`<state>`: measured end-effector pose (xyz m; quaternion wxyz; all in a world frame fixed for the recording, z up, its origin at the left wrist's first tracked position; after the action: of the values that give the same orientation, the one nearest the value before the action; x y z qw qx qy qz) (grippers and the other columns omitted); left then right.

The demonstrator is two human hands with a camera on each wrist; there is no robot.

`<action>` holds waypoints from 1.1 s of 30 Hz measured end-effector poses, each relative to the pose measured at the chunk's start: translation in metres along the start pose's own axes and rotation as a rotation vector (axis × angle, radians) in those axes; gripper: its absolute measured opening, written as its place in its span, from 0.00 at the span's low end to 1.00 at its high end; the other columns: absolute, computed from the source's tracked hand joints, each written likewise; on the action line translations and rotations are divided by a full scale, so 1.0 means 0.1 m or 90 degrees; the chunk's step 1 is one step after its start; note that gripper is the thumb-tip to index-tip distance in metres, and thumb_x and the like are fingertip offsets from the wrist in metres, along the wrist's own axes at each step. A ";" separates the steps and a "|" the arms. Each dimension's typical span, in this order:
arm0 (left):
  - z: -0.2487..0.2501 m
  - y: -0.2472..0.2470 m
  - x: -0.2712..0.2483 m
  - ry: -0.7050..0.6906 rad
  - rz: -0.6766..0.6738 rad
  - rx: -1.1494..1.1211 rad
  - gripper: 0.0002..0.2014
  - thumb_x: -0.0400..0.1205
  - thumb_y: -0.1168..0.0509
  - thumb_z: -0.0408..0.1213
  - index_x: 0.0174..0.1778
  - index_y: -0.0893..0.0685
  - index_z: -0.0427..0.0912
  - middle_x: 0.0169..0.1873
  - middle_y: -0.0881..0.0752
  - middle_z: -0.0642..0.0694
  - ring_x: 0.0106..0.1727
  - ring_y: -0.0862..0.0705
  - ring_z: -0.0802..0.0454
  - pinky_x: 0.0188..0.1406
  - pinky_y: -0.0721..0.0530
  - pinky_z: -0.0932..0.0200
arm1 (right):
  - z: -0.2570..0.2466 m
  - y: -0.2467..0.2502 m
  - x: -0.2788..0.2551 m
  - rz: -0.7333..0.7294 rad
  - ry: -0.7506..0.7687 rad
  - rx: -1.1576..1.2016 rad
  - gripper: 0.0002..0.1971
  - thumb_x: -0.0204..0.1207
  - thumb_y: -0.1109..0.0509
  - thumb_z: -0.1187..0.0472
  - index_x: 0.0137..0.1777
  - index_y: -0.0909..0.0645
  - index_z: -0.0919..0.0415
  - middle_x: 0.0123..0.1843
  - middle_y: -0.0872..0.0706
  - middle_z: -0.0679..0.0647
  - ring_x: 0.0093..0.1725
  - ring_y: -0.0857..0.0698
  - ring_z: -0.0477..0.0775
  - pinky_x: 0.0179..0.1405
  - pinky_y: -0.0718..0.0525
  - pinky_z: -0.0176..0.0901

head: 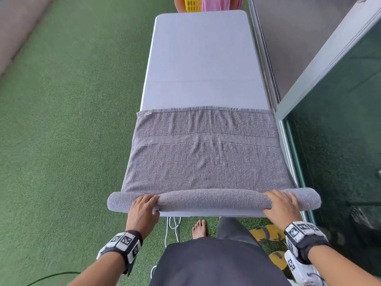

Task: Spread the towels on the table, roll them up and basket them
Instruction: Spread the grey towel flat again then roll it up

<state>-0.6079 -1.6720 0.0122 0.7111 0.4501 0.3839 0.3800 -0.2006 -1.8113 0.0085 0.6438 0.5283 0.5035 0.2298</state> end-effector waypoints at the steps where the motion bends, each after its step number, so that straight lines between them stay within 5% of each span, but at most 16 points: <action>1: 0.00 -0.03 -0.03 -0.001 -0.011 0.007 0.21 0.66 0.22 0.35 0.57 0.13 0.42 0.50 0.12 0.48 0.52 0.15 0.47 0.57 0.17 0.46 | 0.01 -0.01 -0.03 -0.009 -0.003 -0.009 0.25 0.70 0.28 0.52 0.69 0.24 0.46 0.64 0.21 0.40 0.67 0.25 0.46 0.78 0.42 0.55; 3: 0.01 -0.02 -0.04 -0.019 -0.007 0.032 0.13 0.74 0.31 0.42 0.53 0.14 0.46 0.47 0.12 0.51 0.49 0.16 0.51 0.57 0.18 0.47 | 0.01 0.01 -0.05 -0.027 -0.005 -0.039 0.23 0.71 0.32 0.49 0.68 0.25 0.43 0.63 0.24 0.40 0.65 0.29 0.46 0.73 0.38 0.51; 5: 0.03 0.03 0.02 -0.034 -0.005 0.039 0.16 0.77 0.46 0.47 0.51 0.16 0.47 0.46 0.13 0.52 0.47 0.18 0.53 0.57 0.20 0.48 | 0.02 0.06 -0.02 -0.031 -0.006 -0.051 0.22 0.73 0.36 0.50 0.69 0.28 0.43 0.64 0.27 0.42 0.66 0.31 0.47 0.72 0.38 0.52; 7: 0.02 0.08 0.11 -0.037 0.025 0.034 0.24 0.79 0.54 0.45 0.64 0.20 0.43 0.59 0.15 0.46 0.58 0.19 0.49 0.68 0.28 0.44 | 0.02 0.13 0.01 0.001 -0.002 -0.014 0.25 0.76 0.40 0.51 0.74 0.32 0.45 0.70 0.30 0.45 0.71 0.32 0.49 0.77 0.45 0.57; 9: -0.03 0.13 0.18 -0.004 0.037 0.023 0.28 0.84 0.59 0.46 0.82 0.37 0.45 0.79 0.34 0.47 0.79 0.34 0.47 0.81 0.53 0.44 | -0.01 0.21 0.00 0.078 0.030 0.025 0.28 0.78 0.47 0.47 0.80 0.38 0.47 0.78 0.32 0.45 0.78 0.33 0.51 0.79 0.56 0.59; 11: -0.05 0.04 0.20 0.014 -0.027 0.001 0.31 0.85 0.63 0.57 0.84 0.49 0.49 0.80 0.50 0.53 0.83 0.52 0.51 0.81 0.67 0.50 | -0.06 0.18 -0.06 0.043 0.065 0.030 0.30 0.82 0.53 0.39 0.83 0.46 0.44 0.80 0.41 0.37 0.83 0.42 0.48 0.78 0.68 0.53; 13: -0.06 -0.08 0.17 -0.018 -0.092 0.051 0.34 0.84 0.50 0.61 0.83 0.48 0.48 0.80 0.48 0.51 0.84 0.50 0.49 0.81 0.63 0.47 | -0.07 0.00 -0.15 -0.040 0.064 -0.012 0.35 0.80 0.46 0.36 0.83 0.53 0.43 0.80 0.49 0.34 0.84 0.49 0.45 0.77 0.74 0.52; 16: -0.05 -0.12 0.18 -0.075 -0.099 0.118 0.32 0.74 0.27 0.47 0.74 0.25 0.45 0.71 0.21 0.46 0.73 0.25 0.43 0.78 0.45 0.43 | -0.06 -0.01 -0.16 -0.032 0.034 -0.047 0.37 0.73 0.30 0.44 0.81 0.40 0.43 0.81 0.35 0.40 0.81 0.38 0.45 0.82 0.60 0.59; 19: 0.05 0.08 0.35 -0.109 -0.032 0.126 0.19 0.79 0.38 0.50 0.62 0.18 0.45 0.57 0.14 0.47 0.59 0.18 0.46 0.71 0.31 0.42 | -0.06 0.15 0.02 -0.024 0.021 -0.019 0.27 0.74 0.31 0.48 0.75 0.30 0.43 0.73 0.25 0.39 0.74 0.29 0.45 0.81 0.52 0.56; 22: 0.07 0.20 0.54 -0.060 -0.029 0.087 0.29 0.86 0.62 0.49 0.80 0.35 0.42 0.77 0.29 0.47 0.77 0.31 0.45 0.80 0.49 0.40 | -0.09 0.34 0.21 0.013 0.024 0.014 0.23 0.82 0.41 0.53 0.77 0.31 0.46 0.78 0.28 0.42 0.77 0.31 0.44 0.82 0.55 0.61; 24: 0.05 0.17 0.58 -0.014 -0.058 0.058 0.31 0.86 0.65 0.56 0.84 0.49 0.45 0.81 0.47 0.51 0.83 0.47 0.48 0.81 0.61 0.43 | -0.09 0.39 0.25 0.048 0.027 0.038 0.25 0.85 0.47 0.50 0.81 0.38 0.47 0.83 0.36 0.42 0.81 0.38 0.44 0.82 0.59 0.61; 26: 0.03 0.06 0.54 -0.037 -0.104 0.091 0.34 0.85 0.57 0.61 0.83 0.53 0.46 0.80 0.52 0.52 0.84 0.52 0.50 0.81 0.63 0.43 | -0.09 0.29 0.20 0.011 0.033 0.032 0.30 0.83 0.46 0.41 0.84 0.43 0.48 0.84 0.41 0.42 0.83 0.44 0.45 0.81 0.63 0.59; 29: -0.01 0.00 0.42 -0.081 -0.103 0.143 0.34 0.79 0.33 0.52 0.80 0.34 0.45 0.77 0.29 0.47 0.79 0.33 0.47 0.82 0.51 0.40 | -0.10 0.08 0.07 -0.039 0.037 -0.031 0.37 0.78 0.35 0.43 0.84 0.46 0.47 0.84 0.42 0.42 0.83 0.45 0.45 0.82 0.62 0.62; 31: 0.00 0.03 0.42 -0.092 -0.067 0.149 0.26 0.75 0.30 0.49 0.69 0.21 0.46 0.64 0.16 0.48 0.68 0.21 0.47 0.78 0.38 0.41 | -0.10 0.11 0.06 -0.015 0.022 -0.038 0.35 0.75 0.30 0.50 0.81 0.39 0.45 0.81 0.34 0.42 0.81 0.39 0.45 0.83 0.58 0.60; 33: 0.04 0.07 0.46 -0.101 -0.069 0.162 0.22 0.76 0.36 0.54 0.63 0.18 0.48 0.58 0.15 0.51 0.63 0.20 0.49 0.76 0.36 0.42 | -0.11 0.21 0.11 -0.006 0.012 -0.027 0.30 0.74 0.30 0.51 0.77 0.33 0.44 0.76 0.28 0.41 0.77 0.32 0.46 0.82 0.54 0.57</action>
<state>-0.5867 -1.6305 0.0107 0.6960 0.5436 0.3951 0.2529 -0.2016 -1.7898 0.0236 0.6511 0.5099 0.5071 0.2427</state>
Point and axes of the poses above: each hand's wrist, its own x-axis towards the middle knuckle, its own y-axis out of the back of the hand, z = x × y, the point moved 7 cm from there along x, towards the middle knuckle
